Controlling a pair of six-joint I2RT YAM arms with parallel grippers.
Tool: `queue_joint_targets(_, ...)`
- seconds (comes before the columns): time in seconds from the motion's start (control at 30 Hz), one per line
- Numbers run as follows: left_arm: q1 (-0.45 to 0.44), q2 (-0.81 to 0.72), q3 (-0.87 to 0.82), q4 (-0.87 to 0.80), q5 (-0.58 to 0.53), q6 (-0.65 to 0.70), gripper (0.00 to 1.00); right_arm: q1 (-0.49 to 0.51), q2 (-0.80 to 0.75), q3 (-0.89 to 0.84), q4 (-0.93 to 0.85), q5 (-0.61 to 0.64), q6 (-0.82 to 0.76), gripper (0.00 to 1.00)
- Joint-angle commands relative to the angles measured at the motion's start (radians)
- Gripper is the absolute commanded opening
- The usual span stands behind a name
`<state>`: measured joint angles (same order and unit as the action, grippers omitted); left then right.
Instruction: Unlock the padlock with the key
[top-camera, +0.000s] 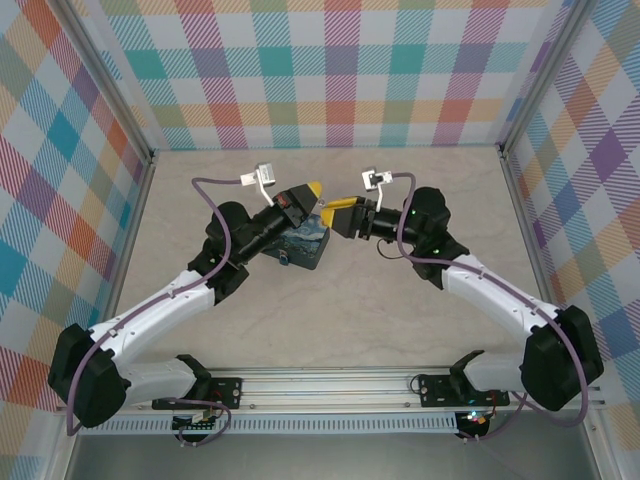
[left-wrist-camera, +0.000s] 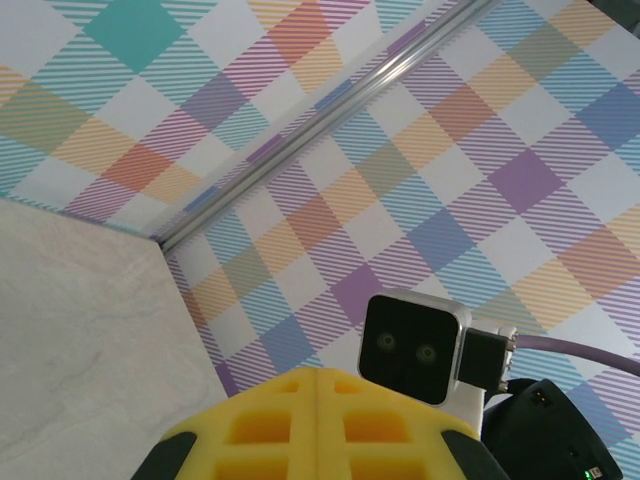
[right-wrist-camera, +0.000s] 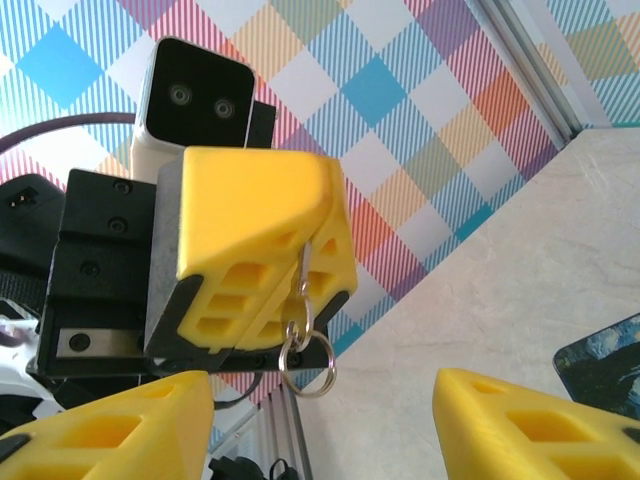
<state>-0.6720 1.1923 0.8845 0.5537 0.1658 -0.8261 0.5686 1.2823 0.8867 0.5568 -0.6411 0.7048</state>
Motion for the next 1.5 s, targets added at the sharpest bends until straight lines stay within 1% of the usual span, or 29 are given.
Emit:
queue_joint_targets(0.0, -0.014, 0.003, -0.011, 0.068, 0.011, -0.014, 0.00, 0.000, 0.017, 0.047, 0.066, -0.017, 0.029, 0.56)
queue_joint_targets(0.2, -0.014, -0.005, -0.019, 0.071, 0.003, -0.012, 0.00, -0.001, 0.039, 0.055, 0.121, -0.024, 0.057, 0.44)
queue_joint_targets(0.33, -0.014, -0.009, -0.024, 0.074, -0.004, -0.013, 0.00, -0.001, 0.048, 0.068, 0.119, -0.028, 0.073, 0.32)
queue_joint_targets(0.43, -0.014, -0.009, -0.026, 0.075, -0.007, -0.012, 0.00, -0.001, 0.055, 0.075, 0.118, -0.035, 0.083, 0.28)
queue_joint_targets(0.63, -0.014, -0.007, -0.028, 0.076, -0.012, -0.018, 0.00, -0.001, 0.074, 0.083, 0.130, -0.054, 0.110, 0.21)
queue_joint_targets(0.83, -0.014, -0.009, -0.034, 0.077, -0.028, -0.021, 0.00, -0.001, 0.076, 0.075, 0.127, -0.055, 0.114, 0.17)
queue_joint_targets(1.2, -0.014, -0.025, -0.048, 0.077, -0.062, -0.017, 0.00, -0.001, 0.056, 0.055, 0.091, -0.042, 0.108, 0.05)
queue_joint_targets(1.27, -0.014, -0.028, -0.054, 0.077, -0.067, -0.016, 0.00, -0.001, 0.047, 0.053, 0.081, -0.037, 0.098, 0.02)
queue_joint_targets(1.4, -0.014, -0.041, -0.056, 0.064, -0.072, -0.002, 0.00, 0.000, 0.025, 0.052, 0.003, -0.022, 0.061, 0.00)
queue_joint_targets(1.43, -0.014, -0.046, -0.055, 0.052, -0.075, 0.006, 0.02, -0.002, 0.019, 0.052, -0.020, -0.018, 0.046, 0.00)
queue_joint_targets(1.47, -0.014, -0.054, -0.054, 0.033, -0.077, 0.018, 0.16, -0.002, 0.011, 0.054, -0.051, -0.016, 0.025, 0.00)
